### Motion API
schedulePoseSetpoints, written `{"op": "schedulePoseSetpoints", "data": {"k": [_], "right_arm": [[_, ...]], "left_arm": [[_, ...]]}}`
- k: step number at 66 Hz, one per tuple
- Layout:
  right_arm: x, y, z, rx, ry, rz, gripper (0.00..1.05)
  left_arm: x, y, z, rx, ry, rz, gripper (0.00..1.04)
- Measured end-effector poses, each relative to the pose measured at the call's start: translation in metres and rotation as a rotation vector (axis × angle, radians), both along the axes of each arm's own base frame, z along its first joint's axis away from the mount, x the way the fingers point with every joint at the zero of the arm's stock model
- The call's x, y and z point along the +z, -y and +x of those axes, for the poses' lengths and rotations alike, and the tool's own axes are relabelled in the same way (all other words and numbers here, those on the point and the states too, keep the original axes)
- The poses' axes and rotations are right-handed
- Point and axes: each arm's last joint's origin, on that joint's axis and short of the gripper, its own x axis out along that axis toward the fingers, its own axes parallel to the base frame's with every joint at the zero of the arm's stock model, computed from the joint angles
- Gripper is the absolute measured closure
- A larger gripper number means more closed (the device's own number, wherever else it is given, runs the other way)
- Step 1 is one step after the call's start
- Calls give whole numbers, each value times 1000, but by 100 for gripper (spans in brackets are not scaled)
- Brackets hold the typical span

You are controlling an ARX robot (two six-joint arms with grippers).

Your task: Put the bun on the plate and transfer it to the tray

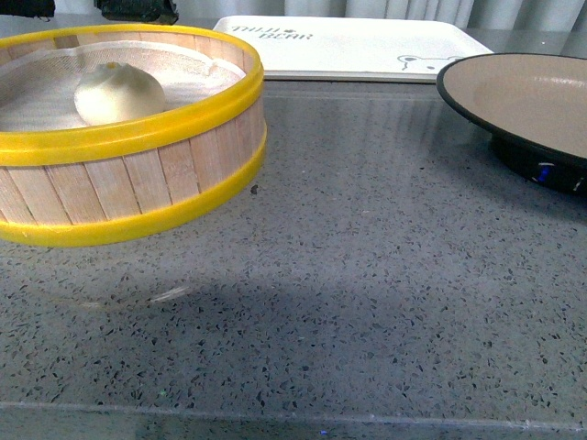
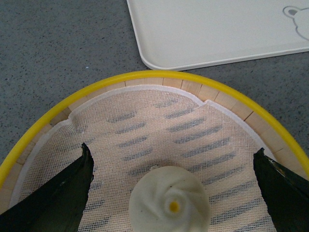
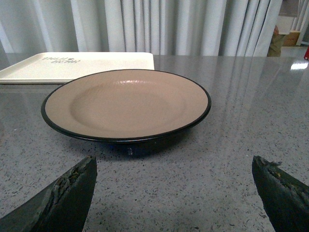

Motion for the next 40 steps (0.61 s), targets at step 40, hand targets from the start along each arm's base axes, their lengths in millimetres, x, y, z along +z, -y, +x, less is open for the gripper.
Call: {"op": "schedulePoseSetpoints", "data": {"k": [40], "right_arm": [[0,0,0,0,0,0,9]], "left_arm": [[-10,2,4,-54,-76,195,7]]}}
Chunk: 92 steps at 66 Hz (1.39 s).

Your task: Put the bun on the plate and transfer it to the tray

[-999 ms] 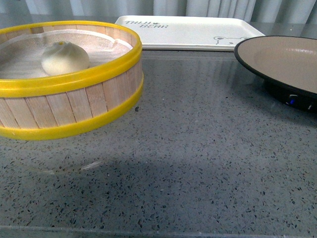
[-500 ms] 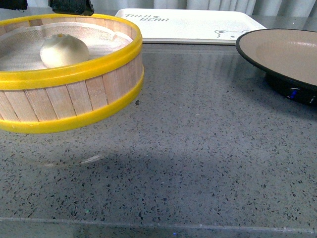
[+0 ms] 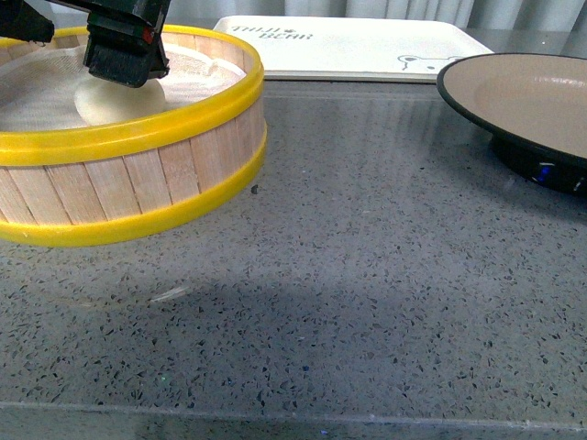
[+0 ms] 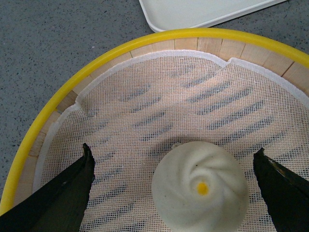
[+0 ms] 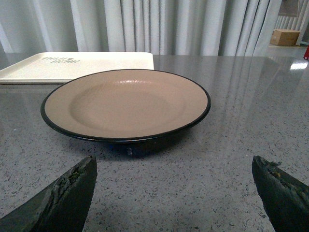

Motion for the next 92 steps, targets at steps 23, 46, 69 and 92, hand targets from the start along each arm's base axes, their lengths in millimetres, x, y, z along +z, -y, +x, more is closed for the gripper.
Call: {"op": "schedulePoseSetpoints", "data": {"k": [23,46,69,92], "right_arm": [[0,0,0,0,0,0,9],[0,0,0,0,0,0,9],[0,0,0,0,0,0,9],[0,0,0,0,0,0,9]], "left_arm": [[-1,2,0,-33,-4,44,68],[-1,5,-2,-56,-15,45,101],[25,5,-4,-66,35,25,101],[74,22,16,-93,146,-8,101]]}}
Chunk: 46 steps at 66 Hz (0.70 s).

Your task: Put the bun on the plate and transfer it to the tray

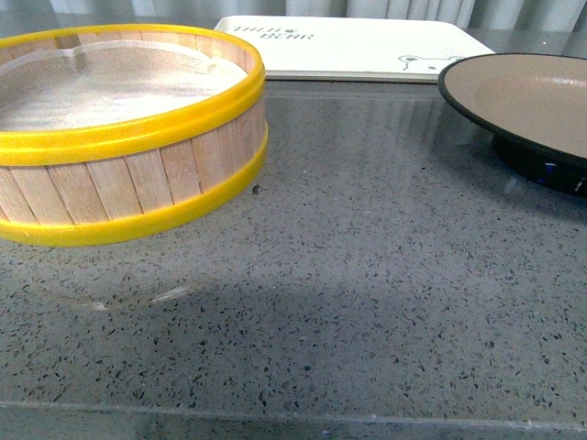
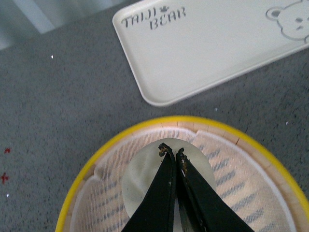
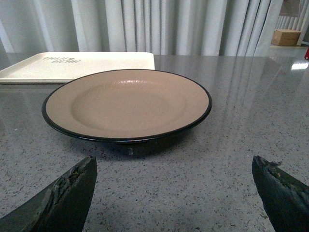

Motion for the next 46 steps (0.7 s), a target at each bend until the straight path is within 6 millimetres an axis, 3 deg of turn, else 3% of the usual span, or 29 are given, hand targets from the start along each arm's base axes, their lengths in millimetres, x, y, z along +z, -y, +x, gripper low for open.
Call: {"op": "schedulePoseSetpoints", "data": {"k": [14,31,37,46], "right_arm": [[0,0,0,0,0,0,9],[0,0,0,0,0,0,9],[0,0,0,0,0,0,9],[0,0,0,0,0,0,9]], "left_arm": [[14,35,18,-62,15,9,101],[34,119,6,-302,59,-85,101],[29,145,3,-360,67,-92,101],[3,185,7,-442,38,-89,101]]}}
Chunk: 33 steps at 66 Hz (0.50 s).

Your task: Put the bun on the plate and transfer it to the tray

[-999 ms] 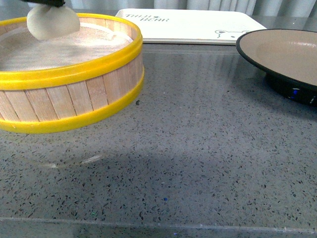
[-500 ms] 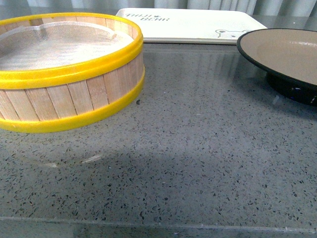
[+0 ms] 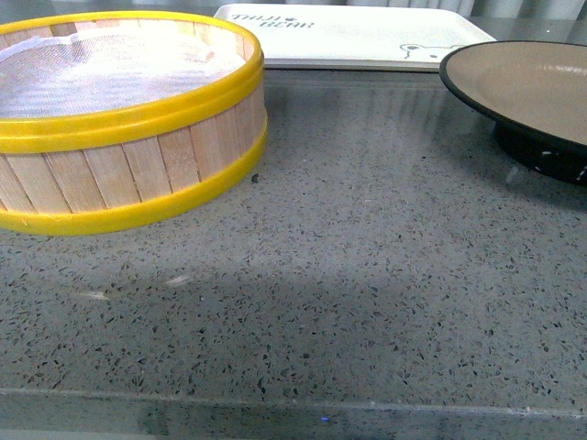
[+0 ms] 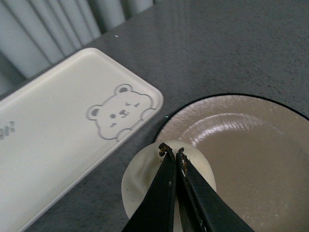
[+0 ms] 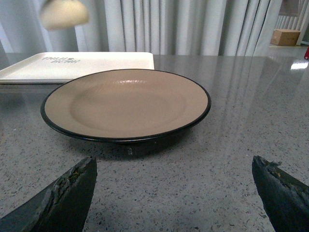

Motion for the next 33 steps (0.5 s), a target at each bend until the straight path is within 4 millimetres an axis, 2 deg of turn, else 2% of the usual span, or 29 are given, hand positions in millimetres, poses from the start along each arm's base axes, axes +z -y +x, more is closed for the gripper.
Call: {"op": "schedulePoseSetpoints", "data": {"k": [5,11,33], "right_arm": [[0,0,0,0,0,0,9],[0,0,0,0,0,0,9],[0,0,0,0,0,0,9]], "left_arm": [[-16,18,4,-32,-22,19,101],[-27,31,8,-54,-32,26,101],[-35,61,6,-131,-5,58,101]]}}
